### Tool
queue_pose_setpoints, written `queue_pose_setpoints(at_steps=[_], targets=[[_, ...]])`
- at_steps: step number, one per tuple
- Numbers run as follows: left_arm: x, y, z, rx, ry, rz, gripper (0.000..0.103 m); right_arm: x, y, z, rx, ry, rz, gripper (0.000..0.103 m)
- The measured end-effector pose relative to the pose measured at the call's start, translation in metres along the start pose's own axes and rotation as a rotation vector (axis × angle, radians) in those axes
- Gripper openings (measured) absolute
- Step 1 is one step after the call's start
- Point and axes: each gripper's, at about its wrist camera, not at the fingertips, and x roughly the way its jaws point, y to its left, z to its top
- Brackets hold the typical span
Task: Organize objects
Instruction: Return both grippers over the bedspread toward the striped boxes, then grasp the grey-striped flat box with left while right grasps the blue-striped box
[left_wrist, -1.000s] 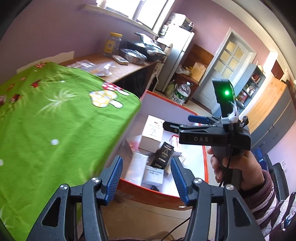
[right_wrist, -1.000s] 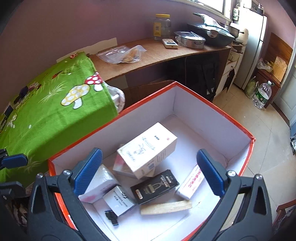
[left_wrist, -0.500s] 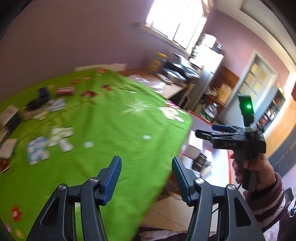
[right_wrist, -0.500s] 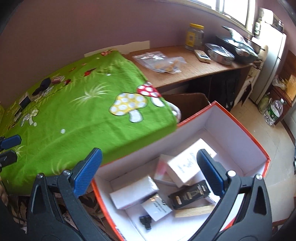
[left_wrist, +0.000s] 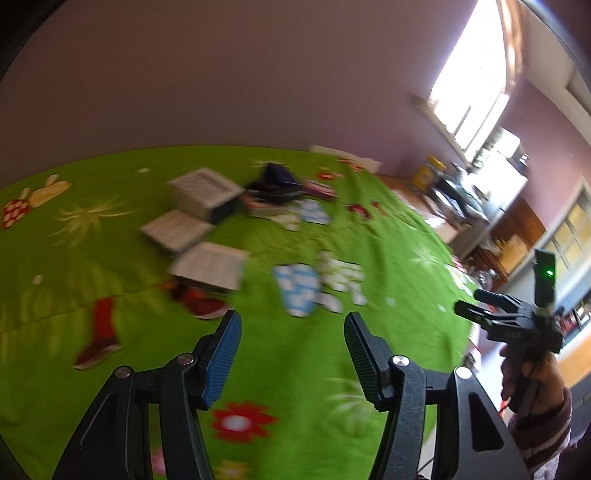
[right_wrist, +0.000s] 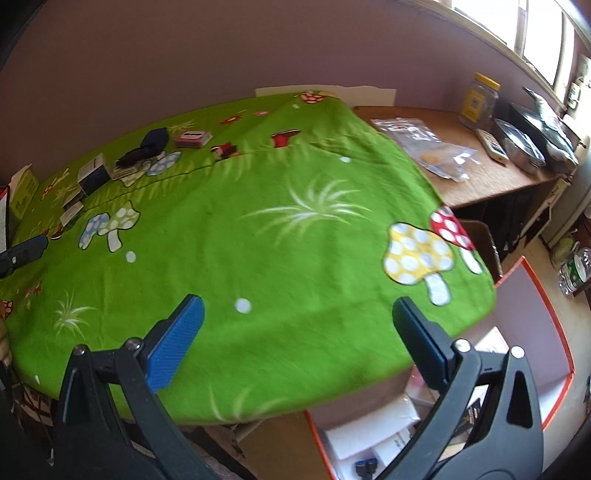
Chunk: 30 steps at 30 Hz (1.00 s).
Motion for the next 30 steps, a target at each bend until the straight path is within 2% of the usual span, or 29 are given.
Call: queue_pose_setpoints(at_steps=[12, 19, 26, 30], targets=[[0.024, 0.032, 0.023, -0.008, 0.044, 0.084, 0.060, 0.015, 0.018, 0.014, -0.022, 0.003, 0.045, 0.103], [0.033, 0.041, 0.031, -0.003, 0.055, 0.122, 0.070, 0.023, 0.021, 0.017, -0.020, 0.013, 0.055, 0.103], [0.044, 0.037, 0.037, 0.060, 0.075, 0.144, 0.073, 0.025, 0.025, 0.022, -0.024, 0.011, 0.060, 0.103], [0.051, 0.026, 0.035, 0.152, 0.093, 0.181, 0.073, 0.026, 0.030, 0.024, -0.031, 0.011, 0.063, 0.103]])
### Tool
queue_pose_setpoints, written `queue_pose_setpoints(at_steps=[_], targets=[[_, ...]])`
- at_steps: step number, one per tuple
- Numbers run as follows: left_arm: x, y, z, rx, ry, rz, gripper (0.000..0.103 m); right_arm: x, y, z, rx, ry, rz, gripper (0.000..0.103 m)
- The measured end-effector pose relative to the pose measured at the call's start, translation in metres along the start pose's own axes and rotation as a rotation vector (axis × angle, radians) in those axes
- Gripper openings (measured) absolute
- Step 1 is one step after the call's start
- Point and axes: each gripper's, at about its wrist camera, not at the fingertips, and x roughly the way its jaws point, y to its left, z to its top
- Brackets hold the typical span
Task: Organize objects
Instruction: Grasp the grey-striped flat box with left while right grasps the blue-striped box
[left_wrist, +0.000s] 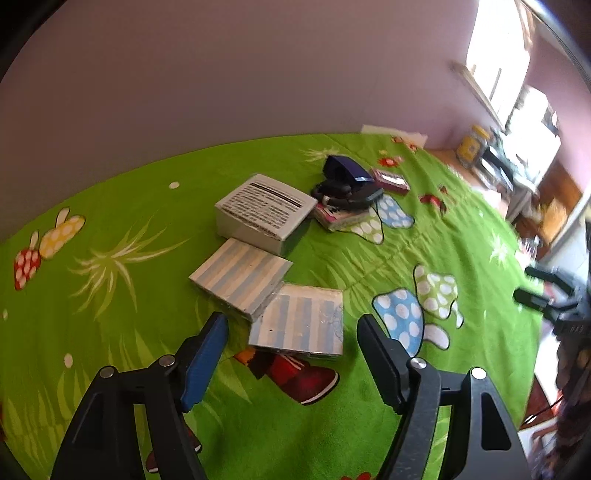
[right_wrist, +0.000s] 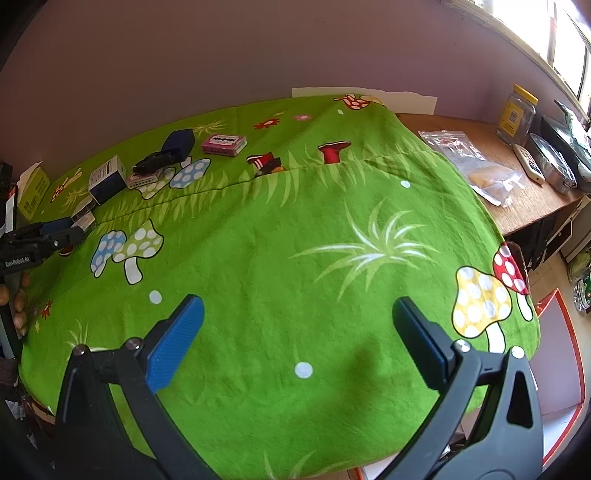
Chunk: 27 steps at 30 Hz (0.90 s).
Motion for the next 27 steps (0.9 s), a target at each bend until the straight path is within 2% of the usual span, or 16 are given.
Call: queue_pose_setpoints(at_steps=[3, 5, 6, 12, 16, 19, 27], targets=[[0.003, -0.007, 0.000, 0.048, -0.003, 0.016, 0.069, 0.001, 0.005, 0.001, -0.007, 0.002, 0.004, 0.103], [0.003, -0.009, 0.001, 0.065, -0.007, 0.020, 0.060, 0.001, 0.009, 0.002, -0.013, 0.002, 0.007, 0.103], [0.003, -0.009, 0.001, 0.070, -0.009, 0.024, 0.051, 0.001, 0.011, 0.003, -0.016, 0.002, 0.008, 0.103], [-0.004, -0.006, -0.004, 0.083, -0.008, -0.022, 0.051, -0.005, 0.033, 0.011, -0.061, -0.014, 0.023, 0.103], [-0.015, 0.001, -0.010, 0.059, -0.009, -0.107, 0.051, -0.006, 0.053, 0.017, -0.098, -0.022, 0.030, 0.103], [-0.028, 0.008, -0.013, 0.038, -0.031, -0.130, 0.051, -0.003, 0.070, 0.021, -0.125, -0.018, 0.037, 0.103], [-0.043, 0.040, -0.008, -0.037, -0.088, -0.087, 0.051, 0.010, 0.144, 0.031, -0.224, -0.006, 0.058, 0.103]])
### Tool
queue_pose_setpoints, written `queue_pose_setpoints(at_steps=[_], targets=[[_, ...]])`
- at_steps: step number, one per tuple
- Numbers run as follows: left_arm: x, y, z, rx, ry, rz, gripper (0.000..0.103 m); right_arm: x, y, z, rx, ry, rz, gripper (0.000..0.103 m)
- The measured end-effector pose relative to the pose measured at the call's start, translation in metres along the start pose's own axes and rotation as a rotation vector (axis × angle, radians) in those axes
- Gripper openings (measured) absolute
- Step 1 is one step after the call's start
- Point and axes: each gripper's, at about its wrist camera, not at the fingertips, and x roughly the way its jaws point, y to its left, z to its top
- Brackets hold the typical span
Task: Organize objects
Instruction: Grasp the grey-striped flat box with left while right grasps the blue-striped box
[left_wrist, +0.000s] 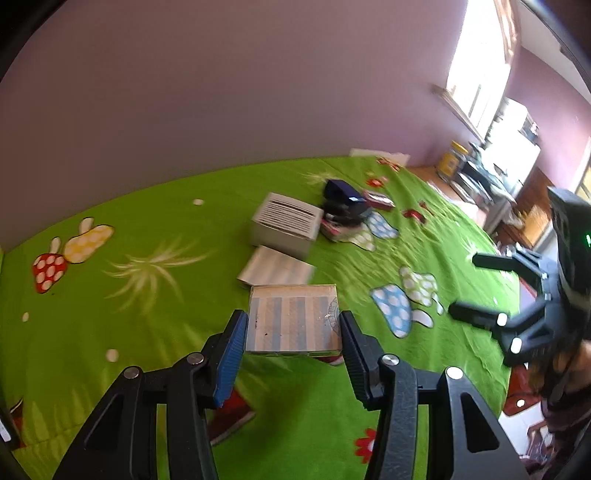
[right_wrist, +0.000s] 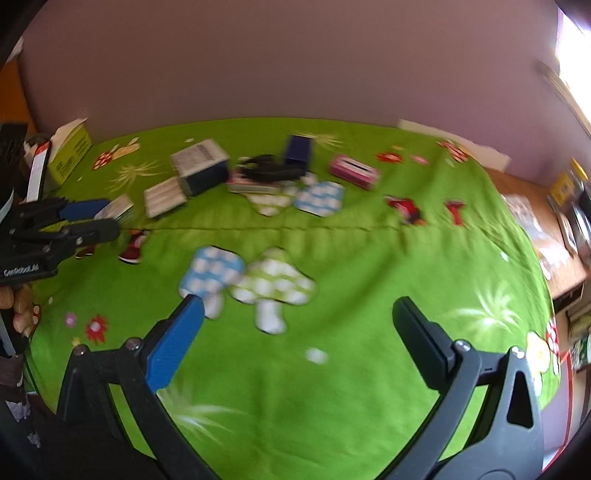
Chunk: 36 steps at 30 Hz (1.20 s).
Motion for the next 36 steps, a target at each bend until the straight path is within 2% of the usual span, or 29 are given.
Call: queue_pose_setpoints(at_steps=[6, 9, 13, 19, 24, 30, 34, 36], targets=[[-0.007, 0.026, 0.004, -0.074, -0.062, 0.046, 0.051, 0.024, 0.051, 0.020, 0.020, 0.030, 0.028, 0.103], [-0.010, 0.041, 0.006, -0.108, -0.086, 0.068, 0.051, 0.034, 0.074, 0.030, 0.024, 0.034, 0.016, 0.102], [-0.012, 0.058, 0.004, -0.171, -0.122, 0.060, 0.051, 0.049, 0.095, 0.043, 0.025, 0.051, 0.000, 0.102], [-0.016, 0.077, 0.002, -0.241, -0.172, 0.039, 0.051, 0.069, 0.108, 0.063, 0.119, 0.095, -0.019, 0.102], [-0.020, 0.089, 0.000, -0.292, -0.197, 0.033, 0.051, 0.085, 0.114, 0.076, 0.201, 0.119, -0.089, 0.102], [-0.022, 0.089, -0.002, -0.292, -0.206, 0.021, 0.051, 0.098, 0.120, 0.079, 0.203, 0.125, -0.164, 0.102], [-0.024, 0.088, -0.003, -0.285, -0.210, 0.011, 0.051, 0.098, 0.117, 0.079, 0.210, 0.107, -0.153, 0.102], [-0.024, 0.088, -0.003, -0.284, -0.210, 0.008, 0.051, 0.096, 0.116, 0.077, 0.209, 0.099, -0.120, 0.096]])
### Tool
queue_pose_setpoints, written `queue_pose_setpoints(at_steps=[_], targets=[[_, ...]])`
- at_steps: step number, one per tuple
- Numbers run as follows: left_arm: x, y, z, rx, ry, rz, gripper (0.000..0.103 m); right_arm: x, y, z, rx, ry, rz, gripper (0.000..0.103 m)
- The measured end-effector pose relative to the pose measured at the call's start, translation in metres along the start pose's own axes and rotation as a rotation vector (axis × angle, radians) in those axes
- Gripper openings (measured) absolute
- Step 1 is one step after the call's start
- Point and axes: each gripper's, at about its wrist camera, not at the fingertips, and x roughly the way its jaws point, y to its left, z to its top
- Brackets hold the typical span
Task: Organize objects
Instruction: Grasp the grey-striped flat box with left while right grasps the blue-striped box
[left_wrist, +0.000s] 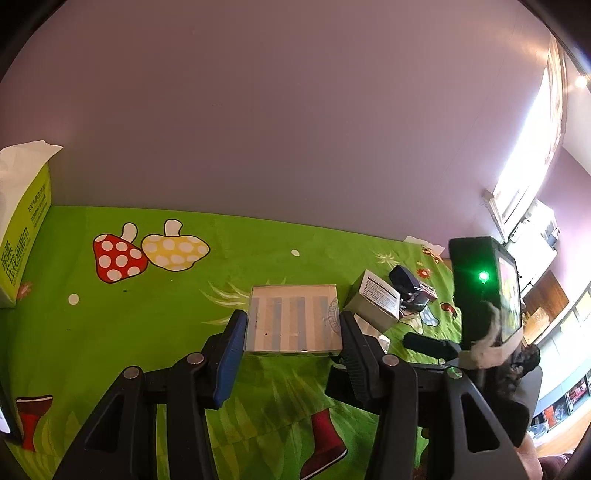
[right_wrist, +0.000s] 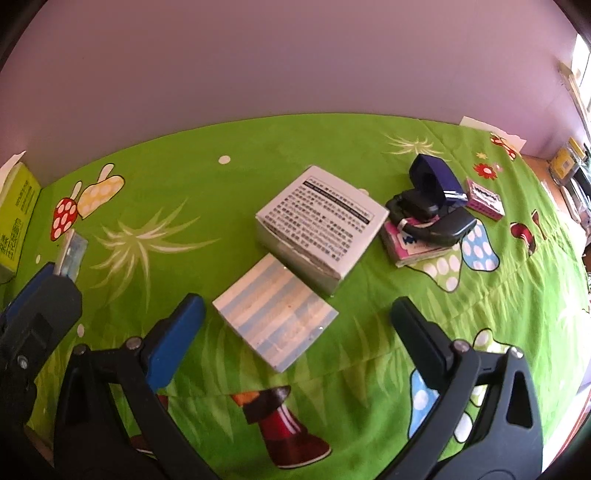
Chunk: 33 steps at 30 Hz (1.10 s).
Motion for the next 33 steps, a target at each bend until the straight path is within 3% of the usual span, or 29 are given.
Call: queue_pose_setpoints(at_steps=[6, 12, 13, 14, 18, 23, 25, 29, 33], targets=[[0.000, -0.001, 0.000, 0.003, 0.000, 0.000, 0.051, -0.009, -0.004, -0.004, -0.041, -0.011, 0.041, 0.070], [0.001, -0.001, -0.001, 0.004, 0.003, 0.000, 0.051, -0.014, -0.015, -0.006, -0.058, -0.020, 0.056, 0.058], [0.001, -0.001, -0.001, 0.003, 0.003, 0.000, 0.051, -0.015, -0.012, -0.008, -0.055, -0.020, 0.050, 0.043], [0.002, -0.001, -0.001, 0.004, 0.003, 0.000, 0.051, -0.016, -0.015, -0.008, -0.051, -0.015, 0.057, 0.035], [0.002, -0.003, -0.001, 0.012, 0.007, -0.002, 0.051, -0.019, -0.024, -0.012, -0.056, -0.010, 0.075, 0.026], [0.004, -0.002, -0.002, 0.005, 0.007, -0.002, 0.051, -0.019, -0.035, -0.014, -0.040, -0.005, 0.072, 0.026], [0.003, -0.005, -0.002, 0.010, 0.006, -0.004, 0.051, -0.020, -0.037, -0.015, -0.034, 0.002, 0.085, 0.030], [0.005, -0.005, -0.003, 0.014, 0.011, -0.006, 0.051, -0.028, -0.037, -0.013, -0.005, -0.017, 0.098, 0.076], [0.004, -0.004, -0.003, 0.009, 0.009, -0.008, 0.051, -0.023, -0.033, -0.002, -0.011, -0.040, 0.072, 0.079]])
